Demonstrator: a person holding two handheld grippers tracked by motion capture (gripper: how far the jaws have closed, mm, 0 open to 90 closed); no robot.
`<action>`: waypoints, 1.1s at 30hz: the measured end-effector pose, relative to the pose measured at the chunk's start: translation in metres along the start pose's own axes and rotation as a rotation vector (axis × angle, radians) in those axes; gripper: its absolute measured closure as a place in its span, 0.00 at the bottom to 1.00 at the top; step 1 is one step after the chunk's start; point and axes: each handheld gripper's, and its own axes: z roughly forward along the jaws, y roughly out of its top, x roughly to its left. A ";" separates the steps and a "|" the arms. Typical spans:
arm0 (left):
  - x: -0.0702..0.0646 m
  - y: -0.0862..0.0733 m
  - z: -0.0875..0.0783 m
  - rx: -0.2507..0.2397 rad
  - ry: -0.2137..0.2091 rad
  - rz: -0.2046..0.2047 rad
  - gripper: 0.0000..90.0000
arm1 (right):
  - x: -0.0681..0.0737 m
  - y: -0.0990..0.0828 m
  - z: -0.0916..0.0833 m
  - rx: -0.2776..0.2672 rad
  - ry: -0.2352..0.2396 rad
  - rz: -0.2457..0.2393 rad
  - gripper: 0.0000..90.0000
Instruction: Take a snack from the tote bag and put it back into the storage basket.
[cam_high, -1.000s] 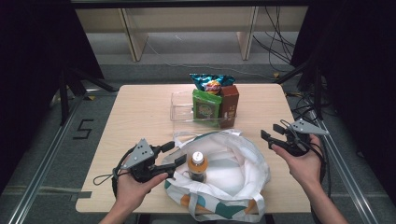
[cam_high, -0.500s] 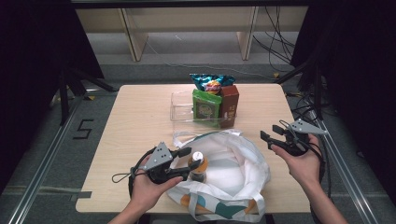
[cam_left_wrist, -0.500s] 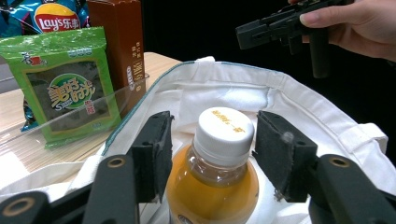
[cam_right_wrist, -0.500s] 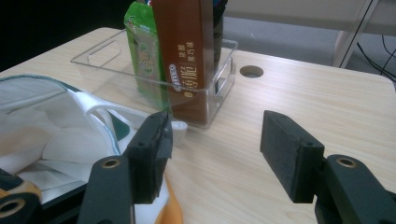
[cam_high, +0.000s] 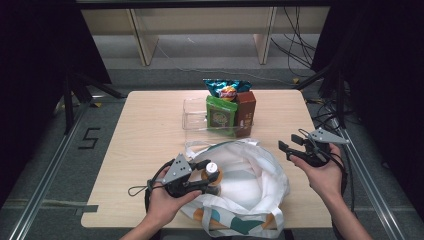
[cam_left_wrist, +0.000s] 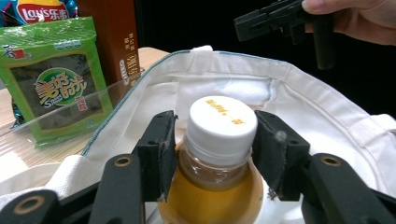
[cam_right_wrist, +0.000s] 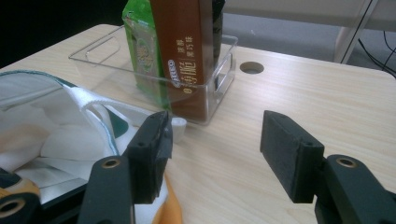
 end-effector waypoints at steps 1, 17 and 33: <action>0.000 0.000 0.001 -0.006 -0.003 0.001 0.56 | 0.000 0.000 -0.001 0.005 -0.007 -0.002 0.48; -0.001 0.002 -0.003 -0.011 0.008 0.037 0.65 | -0.001 -0.002 0.001 0.023 -0.009 0.001 0.48; -0.004 0.030 -0.015 -0.026 0.015 0.021 0.65 | 0.000 -0.002 0.000 0.004 -0.009 0.015 0.48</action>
